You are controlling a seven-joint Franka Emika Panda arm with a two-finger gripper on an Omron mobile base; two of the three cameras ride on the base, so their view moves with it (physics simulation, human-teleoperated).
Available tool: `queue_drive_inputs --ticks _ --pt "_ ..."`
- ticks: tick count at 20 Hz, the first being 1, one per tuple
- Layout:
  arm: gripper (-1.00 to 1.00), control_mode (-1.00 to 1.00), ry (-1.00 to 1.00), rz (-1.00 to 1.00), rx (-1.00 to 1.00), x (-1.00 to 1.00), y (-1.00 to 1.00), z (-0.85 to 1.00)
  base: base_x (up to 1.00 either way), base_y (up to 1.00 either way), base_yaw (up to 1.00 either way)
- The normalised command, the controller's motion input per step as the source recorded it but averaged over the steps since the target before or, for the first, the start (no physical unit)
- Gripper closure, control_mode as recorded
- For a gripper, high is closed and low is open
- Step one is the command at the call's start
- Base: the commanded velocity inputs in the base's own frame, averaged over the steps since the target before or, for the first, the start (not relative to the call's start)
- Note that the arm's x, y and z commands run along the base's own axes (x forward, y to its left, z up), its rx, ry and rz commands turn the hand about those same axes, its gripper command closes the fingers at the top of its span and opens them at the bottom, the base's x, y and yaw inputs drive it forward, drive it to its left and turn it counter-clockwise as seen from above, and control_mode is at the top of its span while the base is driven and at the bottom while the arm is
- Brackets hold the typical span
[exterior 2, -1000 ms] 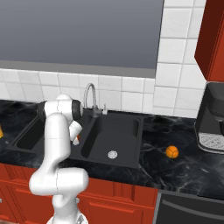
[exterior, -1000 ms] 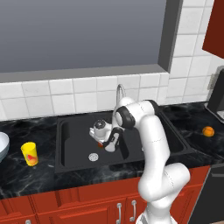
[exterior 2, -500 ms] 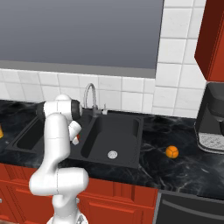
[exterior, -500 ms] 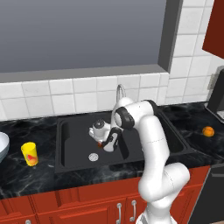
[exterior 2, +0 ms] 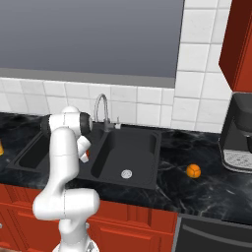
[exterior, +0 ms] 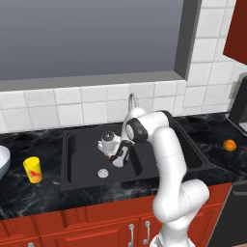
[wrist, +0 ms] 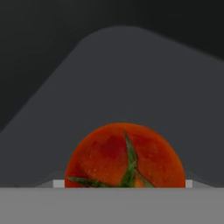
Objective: Remove the tomato and orange from the sink. Then move the bowl and cup from the counter to the sink for washing.
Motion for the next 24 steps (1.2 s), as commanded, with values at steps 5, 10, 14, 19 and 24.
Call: queue_drive_inputs --ticks 5,10,14,19,24 --pt "1.0 -1.0 0.06 0.0 0.0 0.05 0.0 -0.2 0.0 0.0 0.0" --pt "1.0 -1.0 0.01 0.0 0.0 0.01 0.0 -0.14 0.0 0.0 0.0" --pt "1.0 -1.0 0.0 0.0 0.0 0.0 0.0 -0.06 0.0 0.0 0.0" --pt "1.0 -1.0 0.0 0.0 0.0 -0.02 0.0 -0.01 0.0 0.0 0.0" --pt "1.0 -1.0 -0.03 0.0 0.01 -0.09 0.01 0.0 0.0 0.0 0.0"
